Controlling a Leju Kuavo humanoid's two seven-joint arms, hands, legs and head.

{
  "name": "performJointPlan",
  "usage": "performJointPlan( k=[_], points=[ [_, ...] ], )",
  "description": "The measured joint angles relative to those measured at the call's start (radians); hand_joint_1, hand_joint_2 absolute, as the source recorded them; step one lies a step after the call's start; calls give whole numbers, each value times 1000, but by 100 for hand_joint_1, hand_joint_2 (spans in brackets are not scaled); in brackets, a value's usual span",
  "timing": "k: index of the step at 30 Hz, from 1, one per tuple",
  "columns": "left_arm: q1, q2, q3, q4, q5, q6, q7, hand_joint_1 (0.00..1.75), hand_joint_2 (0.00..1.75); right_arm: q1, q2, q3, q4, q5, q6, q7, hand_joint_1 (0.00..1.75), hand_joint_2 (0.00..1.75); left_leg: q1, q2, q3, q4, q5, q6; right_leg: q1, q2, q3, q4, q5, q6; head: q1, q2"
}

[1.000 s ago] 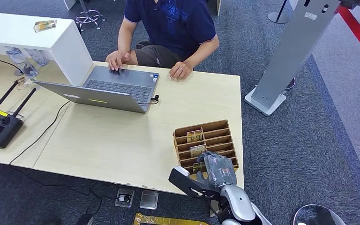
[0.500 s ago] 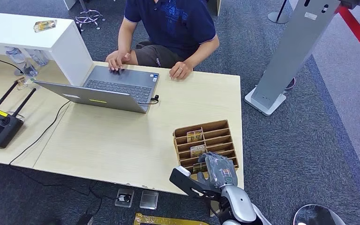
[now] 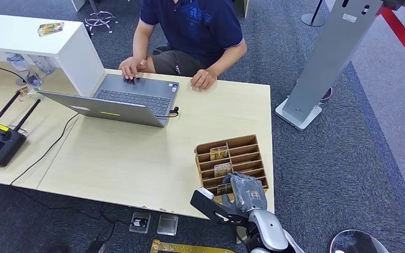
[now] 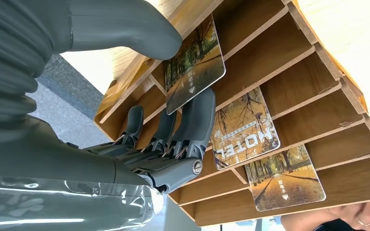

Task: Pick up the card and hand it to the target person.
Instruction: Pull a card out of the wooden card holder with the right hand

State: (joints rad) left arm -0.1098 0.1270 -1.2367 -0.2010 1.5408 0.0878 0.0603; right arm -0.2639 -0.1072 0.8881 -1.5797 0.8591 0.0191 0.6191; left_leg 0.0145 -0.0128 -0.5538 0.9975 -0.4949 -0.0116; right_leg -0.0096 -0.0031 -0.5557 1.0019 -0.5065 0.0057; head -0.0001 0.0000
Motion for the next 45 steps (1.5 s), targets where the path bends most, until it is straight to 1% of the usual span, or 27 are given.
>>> performJointPlan(
  k=[9, 15, 24, 29, 32, 45],
  points=[
    [0, 0, 0, 0, 0, -1, 0, 0, 0, 0, 0, 0, 0, 0, 2, 0, 96, 175, 0, 0, 0, 0, 0, 0, 0, 0, 0, 0, 0, 0, 0, 0],
    [0, 0, 0, 0, 0, -1, 0, 0, 0, 0, 0, 0, 0, -3, 5, 0, 110, 175, 0, 0, 0, 0, 0, 0, 0, 0, 0, 0, 0, 0, 0, 0],
    [0, 0, 0, 0, 0, -1, 0, 0, 0, -1, 0, 0, 0, -4, 6, -1, 153, 175, 0, 0, 0, 0, 0, 0, 0, 0, 0, 0, 0, 0, 0, 0],
    [0, 0, 0, 0, 0, -1, 0, 0, 0, -4, 1, 0, 2, -5, 5, -3, 172, 175, 0, 0, 0, 0, 0, 0, 0, 0, 0, 0, 0, 0, 0, 0],
    [0, 0, 0, 0, 0, -1, 0, 0, 0, -5, 1, 0, 3, -6, 4, -4, 175, 175, 0, 0, 0, 0, 0, 0, 0, 0, 0, 0, 0, 0, 0, 0],
    [0, 0, 0, 0, -2, -1, -8, 0, 0, -4, 1, 0, 4, 12, -8, -17, 175, 175, 0, 0, 0, 0, 0, 0, 0, 0, 0, 0, 0, 0, 0, 0]
  ],
)
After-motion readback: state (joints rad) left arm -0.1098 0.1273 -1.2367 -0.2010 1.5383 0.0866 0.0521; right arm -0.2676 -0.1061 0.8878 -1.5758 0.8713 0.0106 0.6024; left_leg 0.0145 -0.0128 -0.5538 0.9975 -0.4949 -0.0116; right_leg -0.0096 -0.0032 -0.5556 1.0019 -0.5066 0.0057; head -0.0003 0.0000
